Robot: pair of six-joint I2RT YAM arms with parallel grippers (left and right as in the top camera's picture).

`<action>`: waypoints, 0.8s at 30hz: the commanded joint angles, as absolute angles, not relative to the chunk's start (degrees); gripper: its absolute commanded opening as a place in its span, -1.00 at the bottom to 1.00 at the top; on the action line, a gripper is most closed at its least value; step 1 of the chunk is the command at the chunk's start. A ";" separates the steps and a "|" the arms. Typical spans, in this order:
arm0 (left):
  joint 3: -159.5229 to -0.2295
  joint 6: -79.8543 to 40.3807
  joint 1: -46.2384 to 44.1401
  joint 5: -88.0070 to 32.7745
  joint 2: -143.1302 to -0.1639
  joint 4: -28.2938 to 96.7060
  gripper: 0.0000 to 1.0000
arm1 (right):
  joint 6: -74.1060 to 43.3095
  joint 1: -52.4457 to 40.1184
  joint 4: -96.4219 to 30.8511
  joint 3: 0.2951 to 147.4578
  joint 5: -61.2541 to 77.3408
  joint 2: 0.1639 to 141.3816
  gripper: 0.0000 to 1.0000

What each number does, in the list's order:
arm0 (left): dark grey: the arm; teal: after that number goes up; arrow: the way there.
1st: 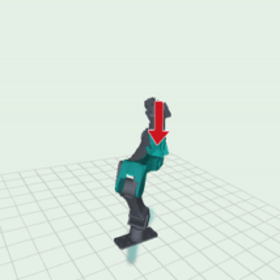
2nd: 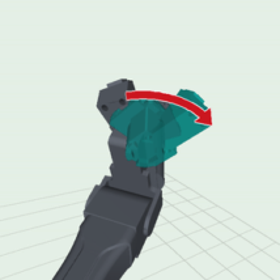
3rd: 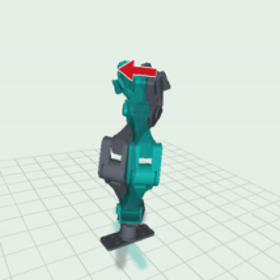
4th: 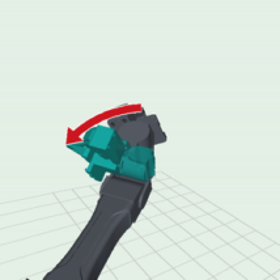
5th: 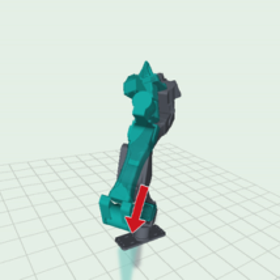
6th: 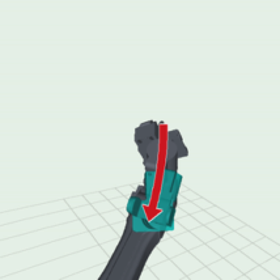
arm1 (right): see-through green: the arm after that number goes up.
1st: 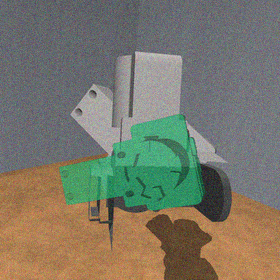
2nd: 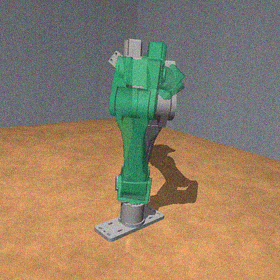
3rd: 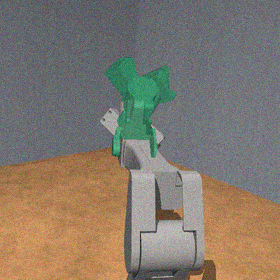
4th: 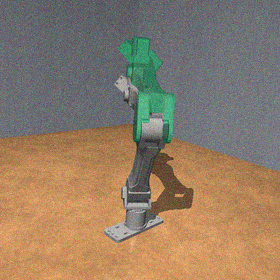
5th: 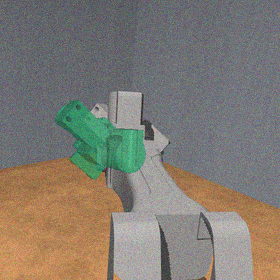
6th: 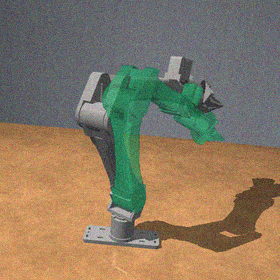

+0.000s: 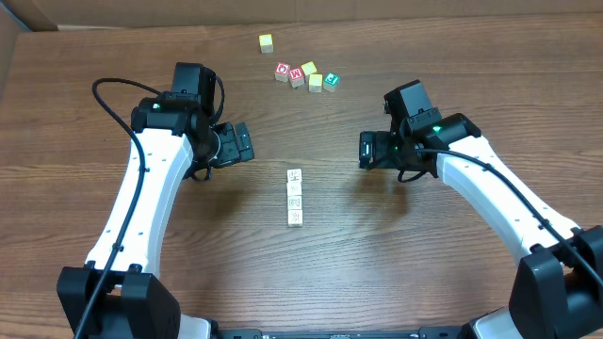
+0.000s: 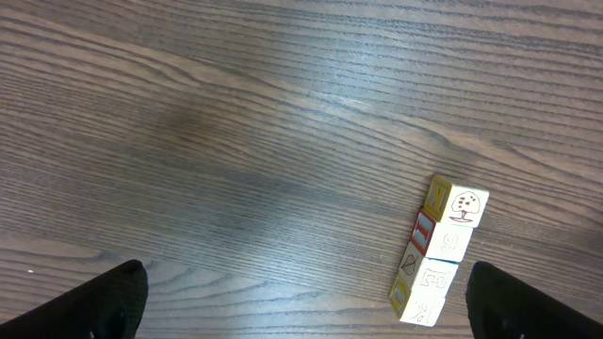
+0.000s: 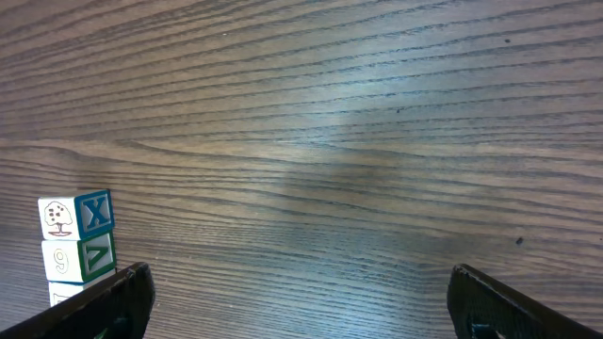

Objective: Flip 4 blocks

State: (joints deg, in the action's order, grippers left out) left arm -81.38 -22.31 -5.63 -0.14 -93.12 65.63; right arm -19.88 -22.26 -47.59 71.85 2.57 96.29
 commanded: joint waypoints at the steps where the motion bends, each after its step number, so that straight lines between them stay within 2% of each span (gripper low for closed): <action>1: -81.82 -22.26 -5.65 0.60 -93.62 65.76 1.00 | -19.25 -22.31 -47.46 72.38 2.44 95.90 1.00; 10: -81.80 -22.26 -5.65 0.60 -93.62 65.78 1.00 | -19.25 -22.48 -47.48 72.34 2.44 94.24 1.00; 24: -81.82 -22.26 -5.65 0.60 -93.62 65.78 1.00 | -19.27 -22.41 -47.48 72.34 2.44 73.67 1.00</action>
State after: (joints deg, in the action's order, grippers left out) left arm -81.38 -22.31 -5.63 -0.14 -93.12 65.63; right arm -19.84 -22.28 -47.62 71.85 2.57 77.82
